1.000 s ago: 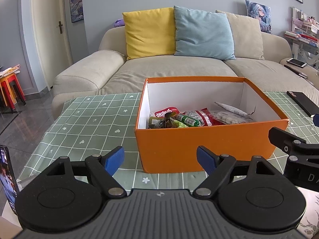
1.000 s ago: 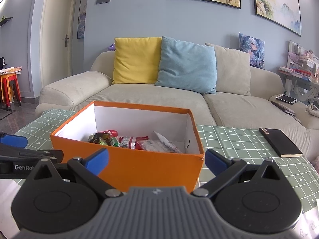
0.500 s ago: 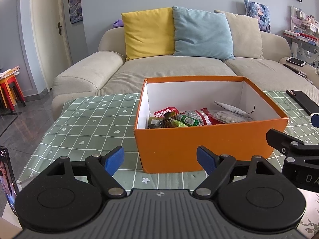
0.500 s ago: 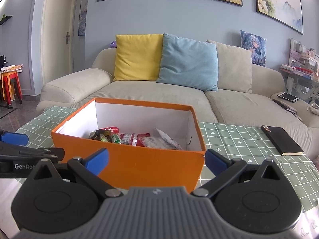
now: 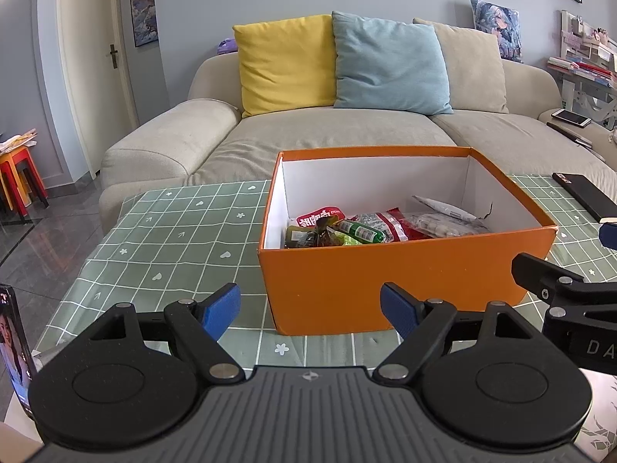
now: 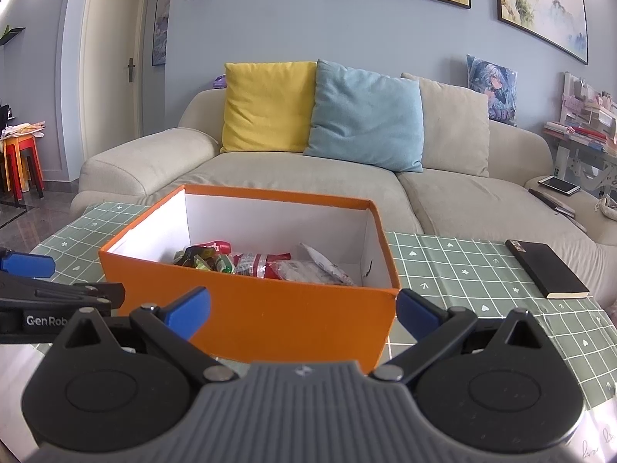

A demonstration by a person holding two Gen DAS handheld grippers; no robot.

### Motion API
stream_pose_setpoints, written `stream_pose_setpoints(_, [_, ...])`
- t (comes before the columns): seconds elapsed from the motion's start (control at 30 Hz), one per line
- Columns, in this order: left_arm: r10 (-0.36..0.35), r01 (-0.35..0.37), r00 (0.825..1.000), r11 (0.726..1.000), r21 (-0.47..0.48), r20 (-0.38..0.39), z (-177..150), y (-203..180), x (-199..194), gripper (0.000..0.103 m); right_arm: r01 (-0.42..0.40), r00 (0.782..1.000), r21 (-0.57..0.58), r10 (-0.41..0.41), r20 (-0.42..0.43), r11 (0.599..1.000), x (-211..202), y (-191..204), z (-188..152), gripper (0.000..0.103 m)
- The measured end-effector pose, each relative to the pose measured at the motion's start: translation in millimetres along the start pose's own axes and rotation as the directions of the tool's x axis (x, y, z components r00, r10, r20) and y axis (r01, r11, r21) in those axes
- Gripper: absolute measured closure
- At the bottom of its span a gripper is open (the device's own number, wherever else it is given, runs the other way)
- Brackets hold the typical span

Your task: Organize snacks

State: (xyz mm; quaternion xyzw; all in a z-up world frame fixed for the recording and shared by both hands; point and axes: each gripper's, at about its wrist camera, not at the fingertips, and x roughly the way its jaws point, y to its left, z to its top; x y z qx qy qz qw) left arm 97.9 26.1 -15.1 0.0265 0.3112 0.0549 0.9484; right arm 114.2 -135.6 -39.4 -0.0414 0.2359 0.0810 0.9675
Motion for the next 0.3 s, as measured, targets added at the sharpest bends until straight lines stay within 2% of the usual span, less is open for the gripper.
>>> stream_pose_setpoints(0.3, [-0.005,0.005,1.000,1.000,0.008,0.001,-1.0,0.1,2.5,0.007,-0.002,1.000,0.004,0.003,-0.014,1.000,2.7,-1.0,-2.0,0.004])
